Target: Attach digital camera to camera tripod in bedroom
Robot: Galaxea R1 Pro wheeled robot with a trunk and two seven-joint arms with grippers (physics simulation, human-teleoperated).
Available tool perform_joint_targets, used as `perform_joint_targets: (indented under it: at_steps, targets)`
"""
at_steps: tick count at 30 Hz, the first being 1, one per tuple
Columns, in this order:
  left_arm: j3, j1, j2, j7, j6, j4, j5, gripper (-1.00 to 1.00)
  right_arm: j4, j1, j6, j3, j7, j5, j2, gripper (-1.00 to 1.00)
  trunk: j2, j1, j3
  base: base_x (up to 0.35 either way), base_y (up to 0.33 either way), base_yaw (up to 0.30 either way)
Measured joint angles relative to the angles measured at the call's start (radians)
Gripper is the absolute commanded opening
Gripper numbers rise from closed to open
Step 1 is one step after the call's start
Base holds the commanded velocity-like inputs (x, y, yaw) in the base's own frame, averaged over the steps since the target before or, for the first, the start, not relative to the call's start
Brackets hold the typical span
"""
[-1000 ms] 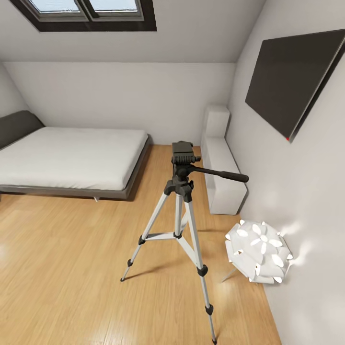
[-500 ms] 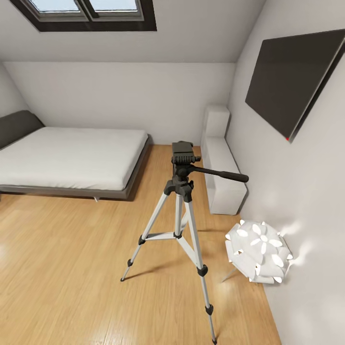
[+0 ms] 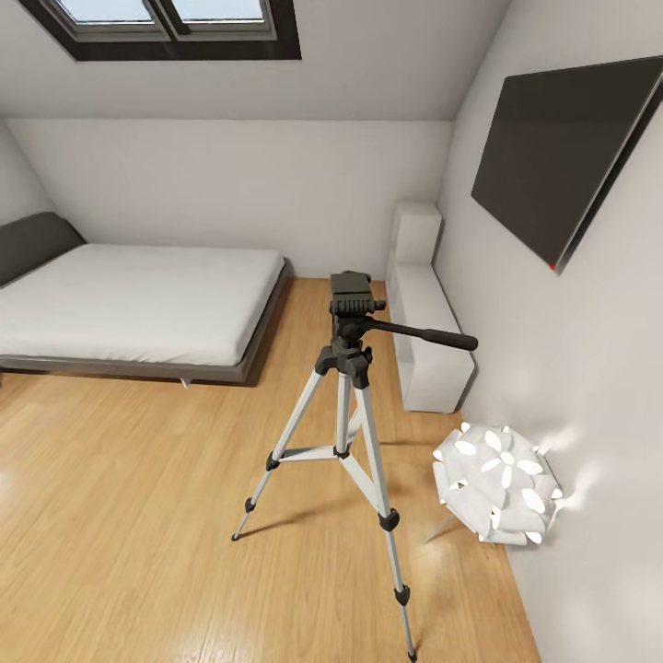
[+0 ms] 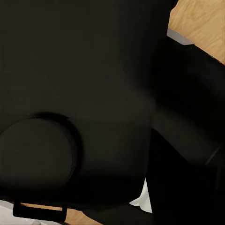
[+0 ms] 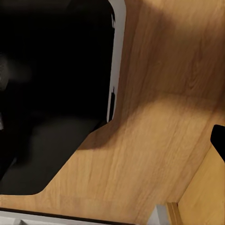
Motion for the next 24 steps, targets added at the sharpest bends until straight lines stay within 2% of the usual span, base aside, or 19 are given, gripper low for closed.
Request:
perform_joint_targets:
  at_steps: [5,8,9,12,13,16,17,18,21,24]
  targets:
    - [0.0,0.0,0.0,0.001,0.0,0.0,0.0,-1.0,-0.058,-0.001,-0.001,0.002,0.005,0.01,-0.01,1.0,0.0,0.0,0.0,0.0,0.0,0.0]
    - [0.0,0.0,0.0,0.001,0.0,0.0,0.0,-1.0,-0.229,-0.001,0.063,0.005,0.01,0.01,-0.011,1.0,0.0,0.0,0.0,0.0,0.0,0.0]
    - [0.0,0.0,-0.001,0.001,0.0,0.0,-0.001,-1.0,-0.336,-0.003,0.132,0.007,0.011,0.008,-0.012,1.0,0.0,0.0,0.0,0.0,0.0,0.0]
    - [0.0,0.0,-0.001,0.001,0.0,0.0,-0.001,-1.0,-0.556,-0.002,0.31,0.004,0.019,0.0,-0.013,1.0,0.0,0.0,0.0,0.0,0.0,0.0]
    - [0.0,0.0,-0.001,0.001,0.0,0.0,-0.001,-1.0,-0.685,-0.002,0.446,0.0,0.028,-0.005,-0.014,1.0,0.0,0.0,0.0,0.0,0.0,0.0]
    - [0.0,0.0,-0.002,0.001,0.0,0.0,-0.001,-1.0,-0.937,-0.001,0.646,-0.016,0.048,-0.014,-0.014,1.0,0.0,0.0,0.0,0.0,0.0,0.0]
    - [0.0,0.0,-0.004,0.0,0.0,0.0,-0.001,-1.0,-1.096,-0.001,0.847,-0.051,0.071,-0.016,-0.015,1.0,0.0,0.0,0.0,0.0,0.0,0.0]
    - [0.0,0.0,-0.006,0.0,-0.001,0.0,-0.002,-1.0,-1.312,0.0,0.926,-0.068,0.079,-0.022,-0.015,1.0,0.0,0.0,0.0,0.0,0.0,0.0]
    - [-0.001,0.0,-0.008,-0.001,-0.001,0.0,-0.003,-1.0,-1.48,-0.002,1.027,-0.085,0.087,-0.024,-0.016,1.0,0.0,0.0,0.0,0.0,0.0,0.0]
    - [-0.001,0.0,-0.008,-0.001,-0.001,0.0,-0.004,-1.0,-1.55,-0.042,1.104,-0.093,0.103,-0.025,-0.014,1.0,0.0,0.0,0.0,0.0,0.0,0.0]
